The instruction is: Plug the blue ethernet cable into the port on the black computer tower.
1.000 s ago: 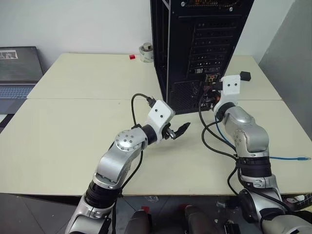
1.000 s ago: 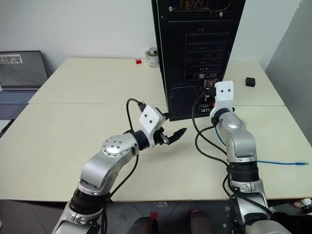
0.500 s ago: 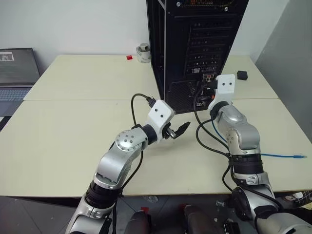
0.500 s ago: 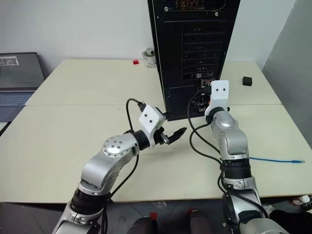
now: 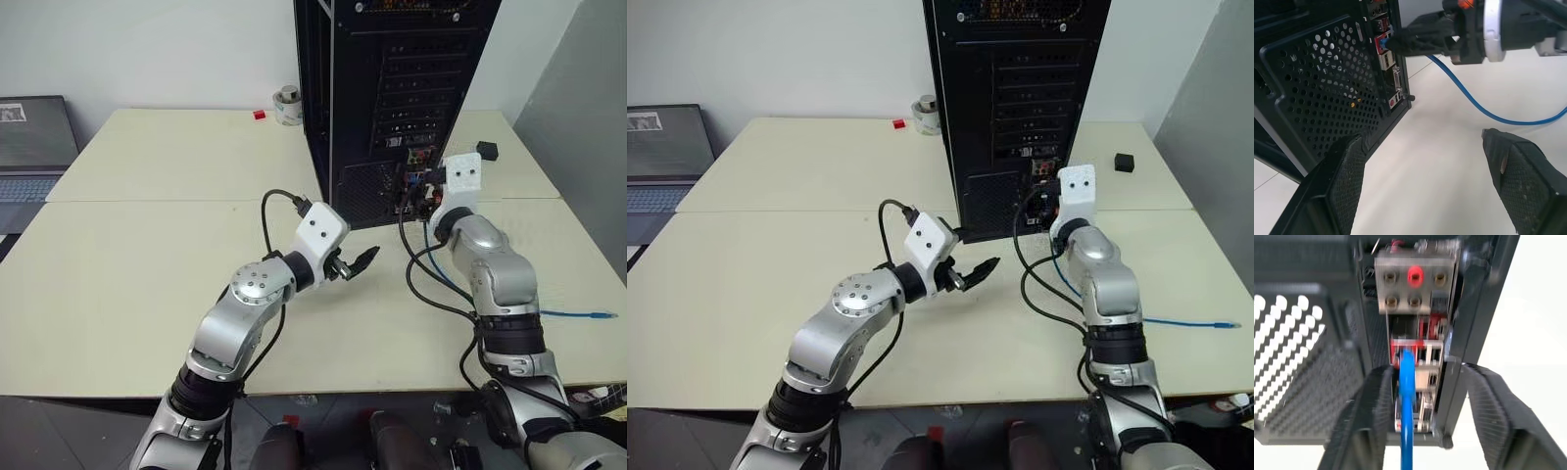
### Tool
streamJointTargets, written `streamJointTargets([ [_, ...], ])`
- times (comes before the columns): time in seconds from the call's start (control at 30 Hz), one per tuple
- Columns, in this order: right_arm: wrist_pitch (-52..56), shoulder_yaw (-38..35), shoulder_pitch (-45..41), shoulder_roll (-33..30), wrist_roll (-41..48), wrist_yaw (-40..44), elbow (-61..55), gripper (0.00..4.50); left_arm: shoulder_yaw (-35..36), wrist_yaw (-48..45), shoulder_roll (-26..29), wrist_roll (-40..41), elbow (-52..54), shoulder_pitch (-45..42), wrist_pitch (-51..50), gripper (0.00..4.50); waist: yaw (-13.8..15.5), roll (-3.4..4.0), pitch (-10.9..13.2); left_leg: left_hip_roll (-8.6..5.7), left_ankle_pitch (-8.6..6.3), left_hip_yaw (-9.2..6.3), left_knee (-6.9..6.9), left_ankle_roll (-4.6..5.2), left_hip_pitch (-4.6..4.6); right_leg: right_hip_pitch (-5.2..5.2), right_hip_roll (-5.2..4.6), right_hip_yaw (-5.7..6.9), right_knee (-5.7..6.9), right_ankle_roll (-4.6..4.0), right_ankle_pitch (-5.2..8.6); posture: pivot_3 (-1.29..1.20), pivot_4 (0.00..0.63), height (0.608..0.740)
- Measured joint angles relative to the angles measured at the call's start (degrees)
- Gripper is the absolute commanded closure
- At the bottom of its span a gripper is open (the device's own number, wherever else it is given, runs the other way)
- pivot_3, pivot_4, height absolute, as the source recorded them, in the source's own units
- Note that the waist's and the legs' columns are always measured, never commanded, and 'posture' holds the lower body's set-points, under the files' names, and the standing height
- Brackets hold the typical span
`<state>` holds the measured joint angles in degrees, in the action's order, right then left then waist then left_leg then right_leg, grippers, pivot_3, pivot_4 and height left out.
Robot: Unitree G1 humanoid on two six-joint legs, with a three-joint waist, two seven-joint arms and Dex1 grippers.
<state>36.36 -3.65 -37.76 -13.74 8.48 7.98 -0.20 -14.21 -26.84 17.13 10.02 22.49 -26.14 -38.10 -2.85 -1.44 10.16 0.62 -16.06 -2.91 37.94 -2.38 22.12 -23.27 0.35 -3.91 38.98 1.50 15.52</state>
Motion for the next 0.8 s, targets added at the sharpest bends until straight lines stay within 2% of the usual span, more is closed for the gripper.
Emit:
streamJointTargets([
  [0.13, 2.4, 0.41, 1.9, -3.22, 1.3, 4.19, -4.42, 0.51, 0.3, 0.29, 0.9, -0.63, -1.03, -0.45, -0.25, 0.65, -0.04, 0.0, 0.0, 0.01, 0.0, 0.0, 0.0, 0.0, -0.01, 0.0, 0.02, 0.03, 0.01, 0.01, 0.0, 0.0, 0.15, 0.74],
  [0.23, 3.56, 0.36, 2.73, -4.89, 2.4, 6.66, -7.2, 0.03, 0.9, 0.14, 1.64, -1.08, -2.2, -1.15, -0.37, 0.65, -0.03, 0.0, 0.0, 0.01, 0.0, -0.02, 0.0, 0.0, -0.01, 0.0, 0.03, 0.05, 0.0, 0.01, 0.0, 0.0, 0.15, 0.74],
  [0.37, 6.52, -1.32, 5.22, -10.93, 6.11, 12.28, -12.32, 0.03, 2.01, -0.86, 4.35, -1.33, -4.59, -3.01, 0.02, 0.65, 0.29, 0.01, 0.02, -0.02, 0.0, -0.03, 0.01, 0.0, 0.04, 0.0, 0.01, 0.09, -0.02, 0.01, 0.01, 0.0, 0.15, 0.74],
  [0.47, 8.71, -4.02, 7.28, -17.15, 11.12, 19.53, -16.7, 0.03, 3.77, -2.68, 7.03, -1.38, -7.49, -4.9, 1.07, 0.65, 0.66, 0.0, 0.03, -0.02, -0.01, -0.05, 0.0, 0.01, 0.03, 0.0, 0.02, 0.14, -0.05, 0.01, 0.01, 0.0, 0.15, 0.74],
  [0.63, 8.89, -4.85, 11.48, -23.77, 16.07, 28.44, -19.54, 0.03, 4.89, -6.66, 8.19, -0.04, -10.08, -6.73, 3.41, 0.65, 0.79, -0.01, 0.04, -0.01, -0.01, -0.01, 0.01, 0.01, 0.04, 0.01, 0.03, 0.12, -0.06, 0.02, 0.01, 0.0, 0.15, 0.74],
  [0.8, 7.63, -7.02, 12.26, -26.74, 17.19, 30.8, -19.07, 0.03, 5.69, -9.33, 9.23, 0.93, -11.91, -7.67, 3.83, 0.65, 0.81, -0.02, 0.05, 0.0, 0.0, -0.01, 0.02, 0.01, 0.03, 0.01, 0.04, 0.13, -0.04, 0.02, 0.01, 0.0, 0.15, 0.74],
])
